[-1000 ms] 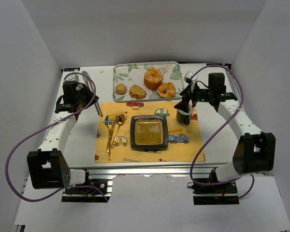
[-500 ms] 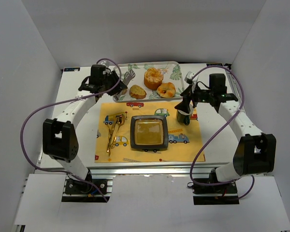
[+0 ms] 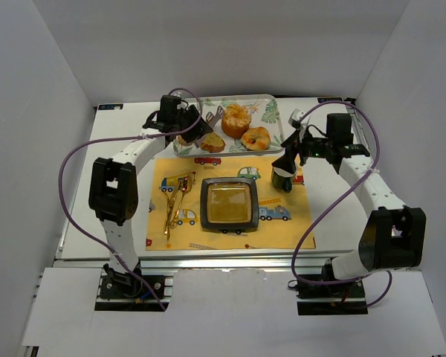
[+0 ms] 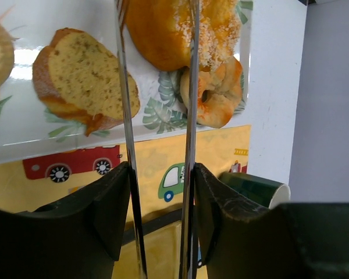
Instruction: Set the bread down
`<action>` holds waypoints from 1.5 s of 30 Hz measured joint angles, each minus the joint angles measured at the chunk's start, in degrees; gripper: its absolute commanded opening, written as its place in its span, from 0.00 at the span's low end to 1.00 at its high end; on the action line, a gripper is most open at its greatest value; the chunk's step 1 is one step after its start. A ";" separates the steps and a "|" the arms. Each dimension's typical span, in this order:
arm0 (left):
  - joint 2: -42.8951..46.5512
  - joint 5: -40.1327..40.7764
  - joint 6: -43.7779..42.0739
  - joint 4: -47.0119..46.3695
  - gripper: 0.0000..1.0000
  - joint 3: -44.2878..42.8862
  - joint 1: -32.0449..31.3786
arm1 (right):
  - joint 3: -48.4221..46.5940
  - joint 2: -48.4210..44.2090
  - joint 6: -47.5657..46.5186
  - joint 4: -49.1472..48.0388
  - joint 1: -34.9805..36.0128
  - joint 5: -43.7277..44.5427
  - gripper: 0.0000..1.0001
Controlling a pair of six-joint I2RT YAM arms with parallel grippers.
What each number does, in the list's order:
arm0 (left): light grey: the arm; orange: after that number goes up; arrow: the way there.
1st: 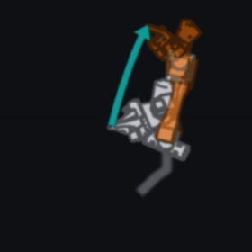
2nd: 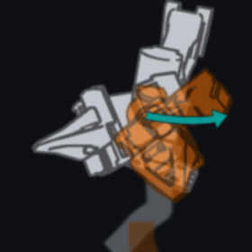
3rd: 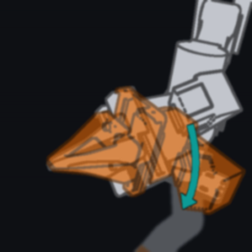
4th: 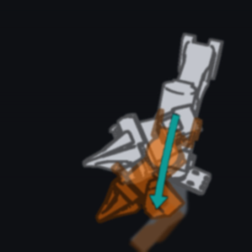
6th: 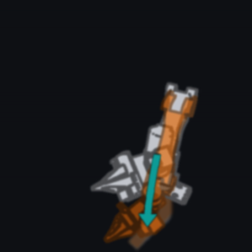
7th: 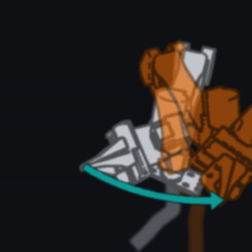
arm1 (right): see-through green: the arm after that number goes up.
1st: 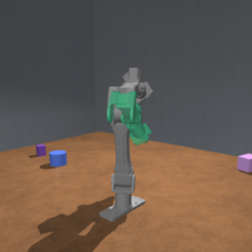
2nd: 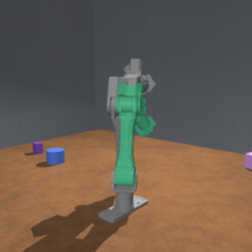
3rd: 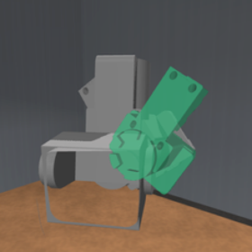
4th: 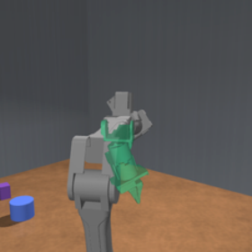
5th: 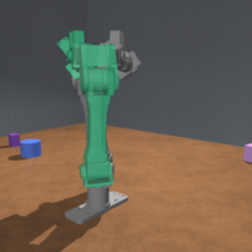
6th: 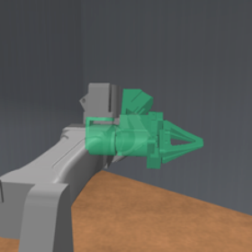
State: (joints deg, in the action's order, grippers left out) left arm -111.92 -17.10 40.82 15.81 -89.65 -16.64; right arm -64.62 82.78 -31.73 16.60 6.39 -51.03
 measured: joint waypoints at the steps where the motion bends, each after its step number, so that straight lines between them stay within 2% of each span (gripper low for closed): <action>1: -0.33 -0.28 0.26 -0.35 0.56 -0.31 -0.02 | 0.00 0.00 -0.02 0.00 -0.09 -0.04 0.89; 13: -1.27 -3.08 2.82 -3.80 0.55 -0.44 -0.37 | 0.02 0.00 -0.28 0.02 -0.44 -0.20 0.89; 45: 0.90 -1.99 4.15 -7.13 0.55 1.95 -0.35 | 0.79 -0.20 -1.36 1.05 -0.44 -1.88 0.89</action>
State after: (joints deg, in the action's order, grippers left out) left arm -111.02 -19.09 44.97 8.69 -87.70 -16.99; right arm -63.83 82.59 -33.08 17.65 5.96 -52.90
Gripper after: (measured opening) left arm 0.550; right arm 0.895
